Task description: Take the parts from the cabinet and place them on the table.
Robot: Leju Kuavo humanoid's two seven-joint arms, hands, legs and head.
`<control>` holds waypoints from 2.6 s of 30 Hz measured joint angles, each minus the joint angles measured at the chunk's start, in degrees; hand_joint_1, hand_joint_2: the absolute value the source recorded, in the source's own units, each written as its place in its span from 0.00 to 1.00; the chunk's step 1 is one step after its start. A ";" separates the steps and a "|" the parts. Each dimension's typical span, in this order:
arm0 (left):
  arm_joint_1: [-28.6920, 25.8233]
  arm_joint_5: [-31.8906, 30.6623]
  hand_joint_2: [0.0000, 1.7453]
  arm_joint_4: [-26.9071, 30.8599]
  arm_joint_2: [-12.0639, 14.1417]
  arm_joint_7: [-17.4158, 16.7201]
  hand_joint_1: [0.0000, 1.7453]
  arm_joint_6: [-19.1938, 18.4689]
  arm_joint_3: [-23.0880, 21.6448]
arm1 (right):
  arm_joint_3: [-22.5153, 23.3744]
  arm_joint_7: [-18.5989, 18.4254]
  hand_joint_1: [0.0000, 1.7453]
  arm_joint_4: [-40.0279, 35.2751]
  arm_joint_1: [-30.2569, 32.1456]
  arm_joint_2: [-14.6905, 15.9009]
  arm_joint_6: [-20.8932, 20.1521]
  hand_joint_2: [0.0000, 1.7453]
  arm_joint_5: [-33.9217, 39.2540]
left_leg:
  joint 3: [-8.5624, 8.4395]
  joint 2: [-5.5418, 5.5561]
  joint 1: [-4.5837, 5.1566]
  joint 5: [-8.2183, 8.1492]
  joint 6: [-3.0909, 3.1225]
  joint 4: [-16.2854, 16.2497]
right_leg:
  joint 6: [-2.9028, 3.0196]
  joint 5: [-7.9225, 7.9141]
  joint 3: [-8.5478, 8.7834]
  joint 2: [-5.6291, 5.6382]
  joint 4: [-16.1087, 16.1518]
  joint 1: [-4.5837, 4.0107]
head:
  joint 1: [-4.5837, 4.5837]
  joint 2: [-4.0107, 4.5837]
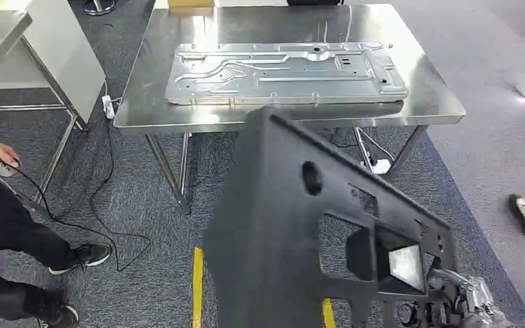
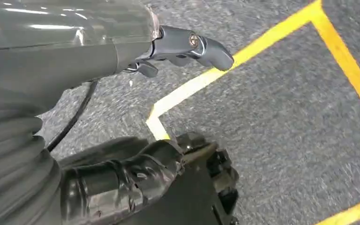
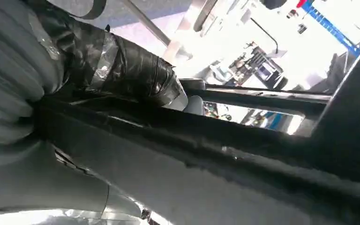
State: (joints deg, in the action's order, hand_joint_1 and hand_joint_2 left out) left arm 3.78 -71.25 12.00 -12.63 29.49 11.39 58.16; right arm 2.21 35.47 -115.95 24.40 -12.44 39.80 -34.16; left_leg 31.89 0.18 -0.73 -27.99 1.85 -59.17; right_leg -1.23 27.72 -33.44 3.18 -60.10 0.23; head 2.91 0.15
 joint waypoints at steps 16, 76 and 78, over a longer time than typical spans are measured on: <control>-0.14 -0.15 1.00 0.00 0.28 0.85 0.00 -1.11 0.00 | -1.75 -0.59 1.00 0.72 -0.53 1.97 0.00 1.00 1.62 | -1.16 -1.48 -0.05 -1.51 -2.17 -0.18 | 1.16 -0.01 0.89 -3.28 1.17 0.52 | 0.00 0.00; -0.01 -0.48 1.00 0.00 0.35 -1.20 0.00 2.73 0.02 | -1.25 4.24 1.00 -0.13 -0.41 1.05 0.00 1.00 -0.83 | 0.10 3.16 -0.05 0.29 -1.82 0.69 | 0.13 0.35 0.48 -1.46 0.60 1.00 | 0.24 0.00; 0.03 -0.44 1.00 0.00 0.35 -1.09 0.00 2.62 0.02 | -1.25 4.24 1.00 -0.15 -0.44 1.05 0.00 1.00 -1.09 | 0.57 1.73 -0.16 -1.34 -2.16 -1.33 | 1.12 0.09 0.97 -2.28 1.21 1.31 | 0.18 0.00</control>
State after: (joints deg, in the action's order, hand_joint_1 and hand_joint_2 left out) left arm 3.81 -71.69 12.00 -12.28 28.39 14.01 58.18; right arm 0.96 39.71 -116.10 23.96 -11.39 39.80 -35.26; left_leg 32.46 1.91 -0.89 -29.33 -0.30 -60.50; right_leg -0.12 27.81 -32.47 0.89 -58.89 1.54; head 3.08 0.15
